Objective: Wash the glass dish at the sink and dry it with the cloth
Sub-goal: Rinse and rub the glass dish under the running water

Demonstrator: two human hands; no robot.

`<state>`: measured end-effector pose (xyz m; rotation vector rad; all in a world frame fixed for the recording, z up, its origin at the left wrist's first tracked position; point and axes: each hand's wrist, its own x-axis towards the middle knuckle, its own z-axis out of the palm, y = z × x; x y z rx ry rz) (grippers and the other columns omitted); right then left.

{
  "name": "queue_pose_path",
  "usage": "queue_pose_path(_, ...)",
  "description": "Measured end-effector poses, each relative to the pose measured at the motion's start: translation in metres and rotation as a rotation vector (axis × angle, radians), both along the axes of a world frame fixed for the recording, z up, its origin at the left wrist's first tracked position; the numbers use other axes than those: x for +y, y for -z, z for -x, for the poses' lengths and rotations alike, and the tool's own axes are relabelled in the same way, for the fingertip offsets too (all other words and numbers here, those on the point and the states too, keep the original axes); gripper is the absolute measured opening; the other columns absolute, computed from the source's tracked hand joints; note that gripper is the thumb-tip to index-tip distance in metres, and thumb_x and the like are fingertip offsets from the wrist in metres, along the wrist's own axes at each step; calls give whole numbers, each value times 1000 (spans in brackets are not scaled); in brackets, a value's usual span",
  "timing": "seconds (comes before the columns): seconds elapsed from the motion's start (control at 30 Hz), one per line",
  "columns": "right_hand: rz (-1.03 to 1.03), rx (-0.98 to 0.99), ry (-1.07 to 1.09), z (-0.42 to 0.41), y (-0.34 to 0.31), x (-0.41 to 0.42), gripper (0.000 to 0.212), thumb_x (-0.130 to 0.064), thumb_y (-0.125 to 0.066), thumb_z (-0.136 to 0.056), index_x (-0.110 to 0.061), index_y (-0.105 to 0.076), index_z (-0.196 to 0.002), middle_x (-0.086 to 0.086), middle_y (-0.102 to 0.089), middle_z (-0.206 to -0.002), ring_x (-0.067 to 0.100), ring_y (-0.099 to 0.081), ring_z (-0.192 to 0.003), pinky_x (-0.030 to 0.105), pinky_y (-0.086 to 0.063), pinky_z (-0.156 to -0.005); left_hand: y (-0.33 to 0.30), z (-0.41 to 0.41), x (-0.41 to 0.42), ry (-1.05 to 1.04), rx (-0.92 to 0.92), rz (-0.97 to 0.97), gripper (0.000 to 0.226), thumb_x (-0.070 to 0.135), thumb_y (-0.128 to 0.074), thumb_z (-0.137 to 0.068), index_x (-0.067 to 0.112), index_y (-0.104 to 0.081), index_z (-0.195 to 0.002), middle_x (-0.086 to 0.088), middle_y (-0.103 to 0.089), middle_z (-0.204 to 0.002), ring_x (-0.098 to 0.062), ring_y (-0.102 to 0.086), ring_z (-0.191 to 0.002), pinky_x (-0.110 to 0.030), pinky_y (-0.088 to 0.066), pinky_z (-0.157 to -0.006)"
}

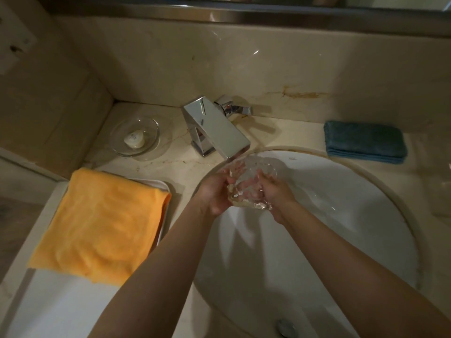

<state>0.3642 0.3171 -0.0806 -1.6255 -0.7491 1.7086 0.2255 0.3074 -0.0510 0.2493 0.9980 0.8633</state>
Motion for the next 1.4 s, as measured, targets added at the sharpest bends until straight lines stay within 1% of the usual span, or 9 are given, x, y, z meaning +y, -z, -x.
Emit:
queue_pose_path(0.1, 37, 26, -38, -5, -1, -2, 36, -37, -60, -87, -13, -54, -61, -2, -49, -43, 9, -44, -35, 19, -41, -43, -5, 1, -1, 129, 121, -41, 48, -14, -32, -80, 19, -56, -106, -2, -64, -100, -23, -63, -87, -31, -53, -63)
queue_pose_path(0.23, 28, 75, -106, -9, -5, 0, 35, -34, -49, -94, -10, -56, -69, -6, -48, -41, 5, -41, -33, 16, -36, -41, -7, -1, -1, 189, 230, -111, 40, -6, -44, -91, 8, -50, -127, -12, -62, -114, -28, -62, -92, -34, -54, -70)
queue_pose_path(0.37, -17, 30, -169, -6, -12, 5, 32, -28, -40, -98, -10, -55, -76, -2, -55, -47, 10, -49, -42, 26, -40, -53, -9, 5, -5, 89, -7, -112, 53, -18, -32, -86, 10, -48, -128, -6, -71, -99, -21, -70, -83, -29, -58, -57)
queue_pose_path(0.57, 45, 209, -126, -10, -11, 6, 29, -24, -47, -95, -5, -54, -116, 4, -67, -75, 17, -64, -62, 31, -51, -63, -14, 5, -13, -48, -187, -145, 58, -16, -45, -62, 11, -61, -111, -14, -69, -105, -25, -71, -89, -42, -55, -79)
queue_pose_path(0.7, -2, 178, -91, -8, -15, 0, 17, -22, -54, -92, -12, -64, -100, -1, -69, -74, 9, -66, -57, 23, -50, -54, -8, 5, -13, -165, -250, -110, 61, -19, -34, -59, 10, -66, -101, -14, -68, -103, -27, -68, -92, -42, -57, -76)
queue_pose_path(0.8, -102, 51, -135, -7, -18, -2, 18, -24, -52, -93, -17, -67, -88, 6, -69, -85, 18, -64, -66, 26, -50, -61, -7, 5, -13, -89, -140, -137, 69, -21, -25, -68, 14, -59, -116, -10, -62, -121, -28, -63, -103, -48, -57, -77)
queue_pose_path(1.03, -165, -97, -480, -12, -28, 2, 28, -30, -41, -98, -14, -63, -102, 2, -68, -89, 18, -63, -72, 31, -48, -70, -8, 15, -16, 287, 381, -177, 20, 10, -58, -89, 18, -64, -107, 2, -71, -98, -21, -67, -84, -37, -57, -65)
queue_pose_path(1.2, -93, -82, -446, -13, -29, 7, 34, -32, -47, -95, -5, -65, -105, 24, -67, -102, 27, -60, -78, 35, -45, -74, 0, 16, -18, 244, 439, -168, 32, 14, -57, -89, 9, -57, -122, -10, -68, -113, -25, -68, -85, -31, -55, -58)
queue_pose_path(1.4, -142, -182, -391, -9, -27, 10, 31, -27, -45, -94, -6, -67, -88, 13, -72, -88, 29, -68, -77, 35, -54, -72, 1, 4, -21, 167, 402, -193, 21, 14, -57, -89, 16, -70, -106, -3, -72, -96, -17, -66, -73, -34, -55, -66)
